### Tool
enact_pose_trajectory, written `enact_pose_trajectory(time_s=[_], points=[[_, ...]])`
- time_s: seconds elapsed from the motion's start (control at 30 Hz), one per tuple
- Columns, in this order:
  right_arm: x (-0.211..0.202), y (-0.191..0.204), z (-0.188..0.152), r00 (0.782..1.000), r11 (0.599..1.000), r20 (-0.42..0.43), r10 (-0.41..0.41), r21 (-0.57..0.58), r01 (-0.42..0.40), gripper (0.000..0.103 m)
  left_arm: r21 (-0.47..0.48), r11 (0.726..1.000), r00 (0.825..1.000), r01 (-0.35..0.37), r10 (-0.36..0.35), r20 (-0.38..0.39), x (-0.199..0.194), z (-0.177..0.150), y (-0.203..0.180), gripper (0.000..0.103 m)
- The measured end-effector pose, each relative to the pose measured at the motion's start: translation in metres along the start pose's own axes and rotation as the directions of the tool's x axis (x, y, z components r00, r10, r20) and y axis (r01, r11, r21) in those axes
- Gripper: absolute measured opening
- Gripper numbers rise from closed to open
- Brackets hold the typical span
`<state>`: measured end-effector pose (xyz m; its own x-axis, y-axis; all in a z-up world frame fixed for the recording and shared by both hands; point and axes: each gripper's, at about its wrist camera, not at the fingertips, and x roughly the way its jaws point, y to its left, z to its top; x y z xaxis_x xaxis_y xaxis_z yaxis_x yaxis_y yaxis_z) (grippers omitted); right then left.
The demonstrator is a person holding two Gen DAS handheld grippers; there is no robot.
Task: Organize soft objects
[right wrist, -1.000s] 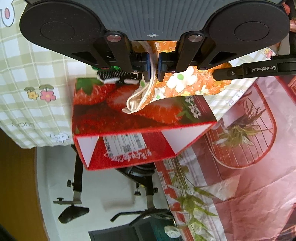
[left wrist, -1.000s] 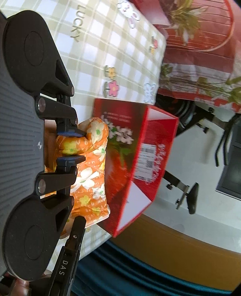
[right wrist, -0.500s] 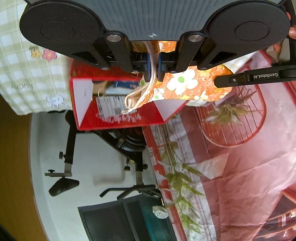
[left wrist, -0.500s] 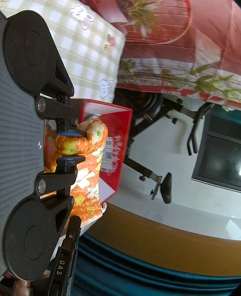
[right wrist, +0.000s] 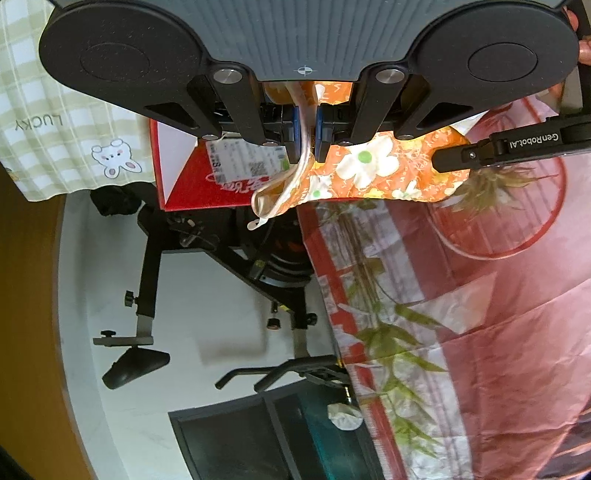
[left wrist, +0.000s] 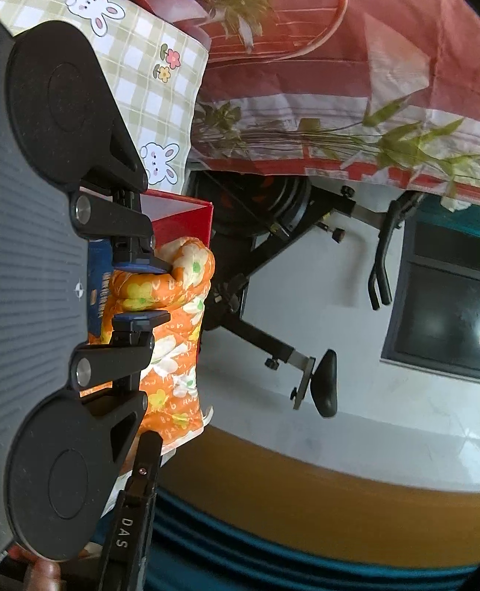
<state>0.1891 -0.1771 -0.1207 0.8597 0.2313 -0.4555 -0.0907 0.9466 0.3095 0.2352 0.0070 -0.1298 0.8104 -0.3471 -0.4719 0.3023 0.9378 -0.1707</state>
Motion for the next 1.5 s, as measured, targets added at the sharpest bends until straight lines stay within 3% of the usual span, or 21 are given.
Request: enact_pose_trajectory(time_s=[0.17,0.37,0.57,0.7,0.8,0.93,0.97,1.1,1.33,1.5], points=[[0.034,-0.012,0.005,0.999,0.999,-0.027,-0.030,-0.015,0.030,0.007,0.025,1.000,1.000,-0.014,0.015,-0.017,0.030,0.005,-0.003,0.021],[0.069,-0.025,-0.011,0.992,0.997,-0.098,-0.073,-0.001,0.073,0.007,0.038,0.999,0.995,-0.030,0.034,-0.098,0.066,-0.003,-0.003,0.021],[0.095,-0.025,-0.033,0.967,0.991,-0.220,-0.131,-0.022,0.129,0.007,0.046,0.999,0.976,-0.021,0.030,-0.215,0.087,-0.016,0.001,0.021],[0.101,-0.024,-0.037,0.957,0.988,-0.247,-0.151,-0.012,0.153,0.008,0.059,0.998,0.968,-0.017,0.032,-0.247,0.091,-0.022,0.002,0.022],[0.102,-0.022,-0.037,0.955,0.987,-0.250,-0.158,-0.019,0.159,0.009,0.042,0.999,0.971,-0.005,0.015,-0.240,0.088,-0.020,0.005,0.029],[0.101,-0.022,-0.035,0.953,0.984,-0.243,-0.180,-0.028,0.178,0.015,0.054,0.999,0.974,0.005,0.007,-0.226,0.086,-0.016,0.004,0.048],[0.098,-0.023,-0.034,0.952,0.982,-0.241,-0.187,-0.034,0.185,0.021,0.056,0.998,0.974,0.009,0.004,-0.228,0.085,-0.015,0.003,0.049],[0.090,-0.019,-0.032,0.955,0.982,-0.229,-0.189,-0.063,0.180,0.026,0.059,0.998,0.973,0.024,-0.010,-0.230,0.077,-0.012,0.001,0.055],[0.065,-0.006,-0.024,0.966,0.981,-0.184,-0.181,-0.108,0.163,0.056,0.082,0.996,0.977,0.030,-0.012,-0.213,0.050,-0.008,0.000,0.091],[0.040,0.005,-0.017,0.977,0.981,-0.142,-0.158,-0.131,0.140,0.101,0.090,0.995,0.980,0.044,-0.025,-0.196,0.024,-0.007,-0.003,0.102]])
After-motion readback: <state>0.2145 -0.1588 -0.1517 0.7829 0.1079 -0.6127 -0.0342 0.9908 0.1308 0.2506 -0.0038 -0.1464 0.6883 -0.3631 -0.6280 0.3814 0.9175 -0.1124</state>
